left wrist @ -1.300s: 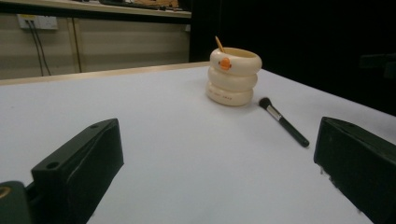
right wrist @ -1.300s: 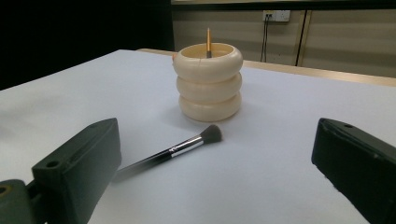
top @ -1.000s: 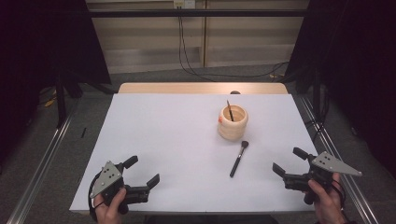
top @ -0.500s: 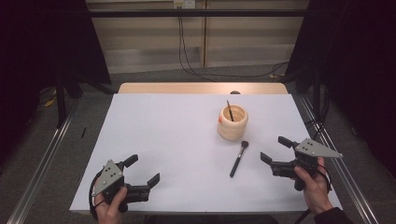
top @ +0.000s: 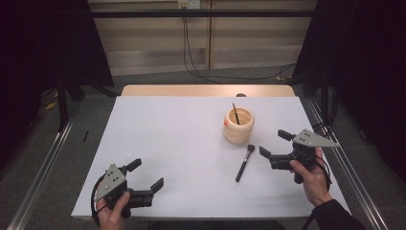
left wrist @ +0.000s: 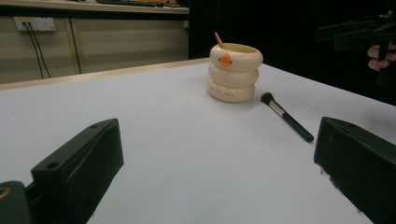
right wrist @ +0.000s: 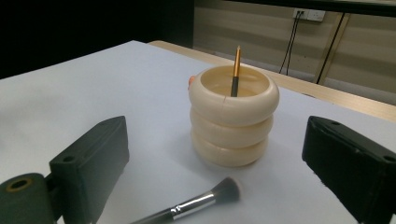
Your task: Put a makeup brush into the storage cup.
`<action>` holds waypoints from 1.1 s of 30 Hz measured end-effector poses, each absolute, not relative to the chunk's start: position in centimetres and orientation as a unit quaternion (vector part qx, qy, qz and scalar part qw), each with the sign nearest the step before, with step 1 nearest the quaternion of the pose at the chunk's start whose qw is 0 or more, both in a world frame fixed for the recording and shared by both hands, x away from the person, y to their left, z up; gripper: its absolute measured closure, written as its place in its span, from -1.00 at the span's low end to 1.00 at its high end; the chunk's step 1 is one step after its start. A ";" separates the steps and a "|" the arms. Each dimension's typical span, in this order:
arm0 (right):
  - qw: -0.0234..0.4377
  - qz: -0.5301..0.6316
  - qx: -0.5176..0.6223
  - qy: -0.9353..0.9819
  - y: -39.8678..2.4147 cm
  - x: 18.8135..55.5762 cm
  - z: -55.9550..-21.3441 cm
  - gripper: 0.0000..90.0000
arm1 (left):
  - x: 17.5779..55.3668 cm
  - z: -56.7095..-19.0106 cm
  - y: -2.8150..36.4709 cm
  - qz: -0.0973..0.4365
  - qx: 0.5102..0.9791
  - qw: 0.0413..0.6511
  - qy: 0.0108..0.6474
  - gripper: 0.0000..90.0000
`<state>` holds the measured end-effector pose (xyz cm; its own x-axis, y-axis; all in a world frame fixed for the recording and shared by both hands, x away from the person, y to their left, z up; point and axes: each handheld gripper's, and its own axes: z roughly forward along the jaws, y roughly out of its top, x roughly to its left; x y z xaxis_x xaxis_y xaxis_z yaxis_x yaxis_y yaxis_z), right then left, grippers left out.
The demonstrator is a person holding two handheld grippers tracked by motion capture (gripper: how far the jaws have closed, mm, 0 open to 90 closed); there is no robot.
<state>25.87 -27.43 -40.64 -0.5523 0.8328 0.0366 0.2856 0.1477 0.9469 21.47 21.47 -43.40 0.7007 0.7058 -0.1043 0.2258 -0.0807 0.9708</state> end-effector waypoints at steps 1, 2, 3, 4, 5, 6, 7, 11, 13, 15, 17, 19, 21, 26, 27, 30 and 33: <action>0.260 0.519 0.398 0.711 -27.4 26.2 -40.6 -0.84 | 21.5 -43.4 21.5 0.202 0.708 0.592 0.327 -0.97; 0.260 0.517 0.402 0.709 -27.3 26.5 -40.6 -0.83 | 21.5 -43.4 21.5 0.204 0.710 0.591 0.326 -0.97; 0.258 0.517 0.404 0.709 -27.4 26.7 -40.7 -0.82 | 21.5 -43.4 21.5 0.203 0.709 0.592 0.326 -0.97; 0.257 0.517 0.405 0.709 -27.4 27.0 -40.8 -0.82 | 21.5 -43.4 21.5 0.202 0.710 0.591 0.324 -0.97; 0.255 0.515 0.410 0.708 -27.4 27.2 -40.9 -0.81 | 21.5 -43.4 21.5 0.200 0.711 0.593 0.322 -0.97; 0.254 0.517 0.410 0.708 -27.4 27.4 -40.9 -0.79 | 21.5 -43.4 21.5 0.204 0.711 0.590 0.324 -0.97; 0.254 0.516 0.410 0.708 -27.3 27.5 -41.0 -0.78 | 21.4 -43.4 21.4 0.204 0.711 0.589 0.325 -0.97; 0.257 0.516 0.403 0.711 -27.1 28.0 -41.1 -0.74 | 21.4 -43.4 21.3 0.203 0.711 0.590 0.325 -0.97; 0.254 0.513 0.405 0.713 -27.0 28.3 -41.0 -0.74 | 21.4 -43.4 21.4 0.204 0.711 0.589 0.325 -0.97; 0.247 0.508 0.405 0.719 -26.9 28.6 -40.9 -0.74 | 21.4 -43.4 21.4 0.205 0.711 0.589 0.325 -0.97; 0.243 0.505 0.408 0.721 -26.6 28.9 -40.7 -0.71 | 21.4 -43.4 21.4 0.204 0.712 0.589 0.325 -0.97; 0.238 0.498 0.401 0.731 -26.4 29.1 -40.5 -0.65 | 21.4 -43.4 21.4 0.205 0.711 0.589 0.325 -0.97; 0.239 0.494 0.401 0.734 -26.1 29.2 -40.5 -0.60 | 21.4 -43.4 21.4 0.206 0.711 0.589 0.324 -0.97; 0.227 0.474 0.405 0.748 -25.7 29.4 -40.7 -0.52 | 21.4 -43.4 21.4 0.205 0.711 0.589 0.325 -0.97; 0.230 0.467 0.408 0.749 -25.7 29.5 -40.7 -0.52 | 21.4 -43.4 21.4 0.206 0.711 0.589 0.325 -0.97; 0.222 0.463 0.417 0.750 -25.7 29.7 -40.8 -0.48 | 21.5 -43.4 21.4 0.203 0.711 0.590 0.323 -0.97; 0.212 0.447 0.425 0.758 -25.8 29.9 -41.0 -0.44 | 21.5 -43.4 21.5 0.203 0.712 0.590 0.323 -0.97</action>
